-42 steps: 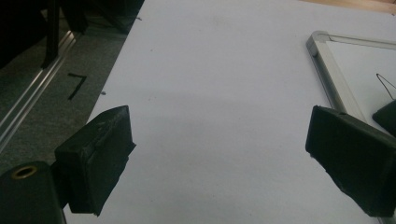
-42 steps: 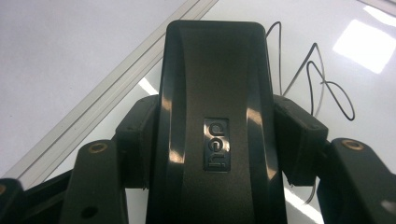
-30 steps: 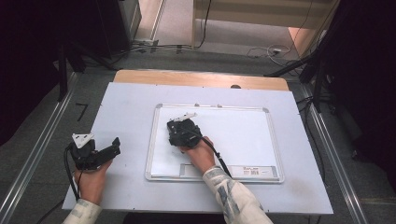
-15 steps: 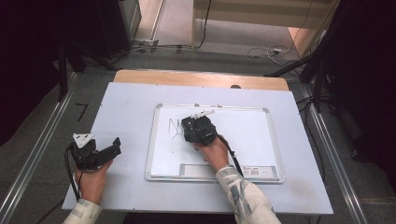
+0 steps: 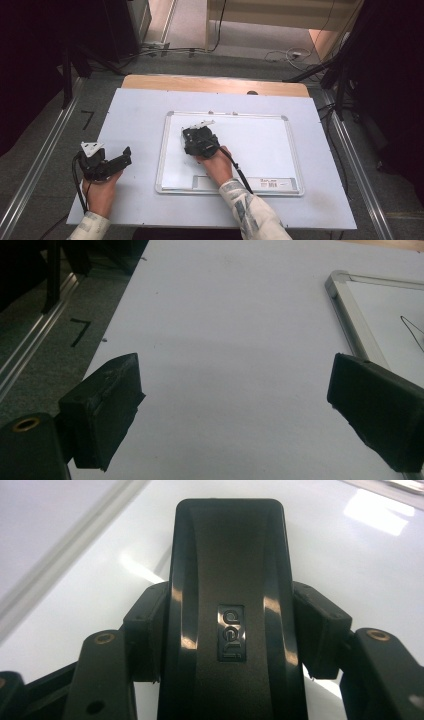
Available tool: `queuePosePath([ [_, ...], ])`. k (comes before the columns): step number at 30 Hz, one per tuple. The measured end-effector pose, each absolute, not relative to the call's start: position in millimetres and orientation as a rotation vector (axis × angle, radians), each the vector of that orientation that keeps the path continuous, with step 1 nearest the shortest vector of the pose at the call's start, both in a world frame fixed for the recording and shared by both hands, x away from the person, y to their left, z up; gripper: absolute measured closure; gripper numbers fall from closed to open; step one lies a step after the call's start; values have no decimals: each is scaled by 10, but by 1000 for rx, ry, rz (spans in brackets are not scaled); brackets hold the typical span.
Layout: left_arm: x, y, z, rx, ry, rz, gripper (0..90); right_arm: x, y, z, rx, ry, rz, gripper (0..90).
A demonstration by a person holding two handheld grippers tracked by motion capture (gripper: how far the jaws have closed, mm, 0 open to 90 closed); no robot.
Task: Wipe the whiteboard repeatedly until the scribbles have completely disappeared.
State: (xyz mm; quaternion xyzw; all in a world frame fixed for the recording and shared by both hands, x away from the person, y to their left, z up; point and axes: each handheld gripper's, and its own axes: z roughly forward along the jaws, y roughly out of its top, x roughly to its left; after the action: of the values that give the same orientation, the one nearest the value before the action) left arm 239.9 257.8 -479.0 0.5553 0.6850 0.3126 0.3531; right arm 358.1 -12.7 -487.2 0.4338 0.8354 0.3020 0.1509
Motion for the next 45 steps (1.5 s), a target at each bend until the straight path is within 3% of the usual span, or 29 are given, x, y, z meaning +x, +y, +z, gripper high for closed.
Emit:
queuePosePath([
  [14,2396,2573,-4789,1436,1770,809,77,3255,171,-4886,1194,2435,879,363],
  [26,2371,2610,-4791,1427,1778,807,77,3630,35,-4874,1249,2391,870,363],
  [37,2377,2602,-4797,1429,1781,804,77,3990,-365,-4854,1377,2288,834,366],
  [45,2391,2588,-4796,1433,1779,803,77,4050,-277,-4858,1384,2261,817,366],
])
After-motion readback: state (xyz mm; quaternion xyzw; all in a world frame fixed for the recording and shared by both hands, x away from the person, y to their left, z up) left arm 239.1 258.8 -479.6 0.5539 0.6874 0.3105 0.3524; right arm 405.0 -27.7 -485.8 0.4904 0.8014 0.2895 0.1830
